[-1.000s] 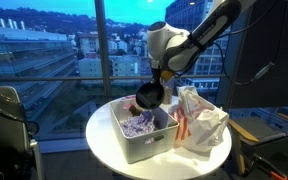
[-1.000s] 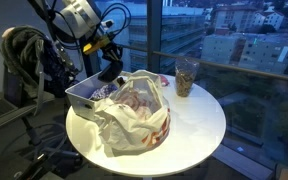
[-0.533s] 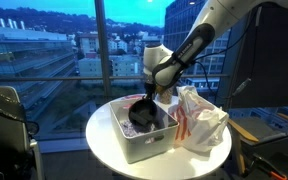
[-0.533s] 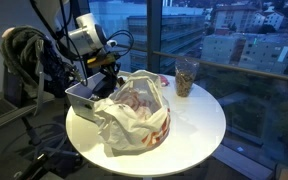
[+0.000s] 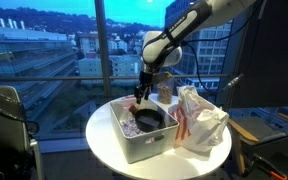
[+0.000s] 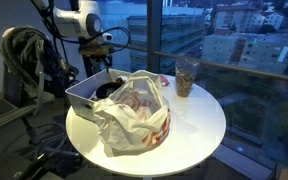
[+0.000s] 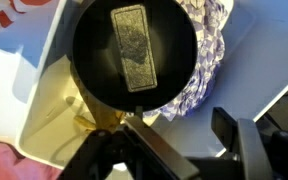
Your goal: Put the purple shirt, the turnip plushie, moose toy and bowl in the basket
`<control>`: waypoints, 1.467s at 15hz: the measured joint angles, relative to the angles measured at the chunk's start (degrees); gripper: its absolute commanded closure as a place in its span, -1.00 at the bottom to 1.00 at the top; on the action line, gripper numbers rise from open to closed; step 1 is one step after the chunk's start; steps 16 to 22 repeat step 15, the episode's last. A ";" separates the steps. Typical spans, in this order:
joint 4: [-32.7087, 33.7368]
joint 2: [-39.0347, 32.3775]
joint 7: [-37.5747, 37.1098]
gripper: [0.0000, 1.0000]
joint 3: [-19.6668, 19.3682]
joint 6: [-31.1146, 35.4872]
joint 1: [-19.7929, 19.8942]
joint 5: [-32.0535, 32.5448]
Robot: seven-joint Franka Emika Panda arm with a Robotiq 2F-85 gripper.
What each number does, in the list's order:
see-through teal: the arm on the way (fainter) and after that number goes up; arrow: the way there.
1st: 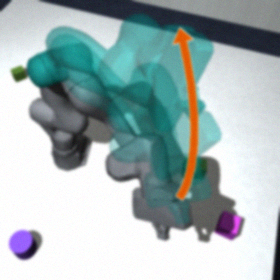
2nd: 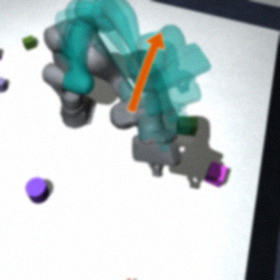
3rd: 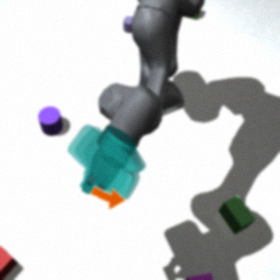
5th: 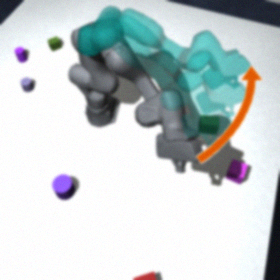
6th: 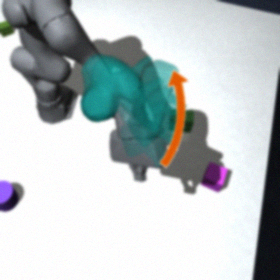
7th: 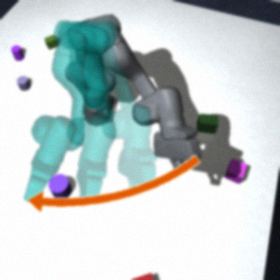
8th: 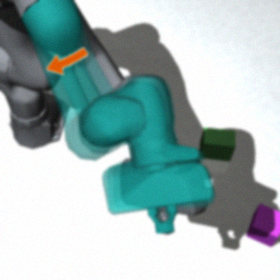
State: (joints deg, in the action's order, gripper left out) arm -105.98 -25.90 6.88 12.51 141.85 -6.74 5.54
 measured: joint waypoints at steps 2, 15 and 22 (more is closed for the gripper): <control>-0.21 2.51 -0.49 -1.00 -0.83 -3.41 0.00 -0.24; -6.11 12.23 -6.47 -1.00 -5.41 -8.98 -0.08 -0.23; -6.11 12.23 -6.47 -1.00 -5.41 -8.98 -0.08 -0.23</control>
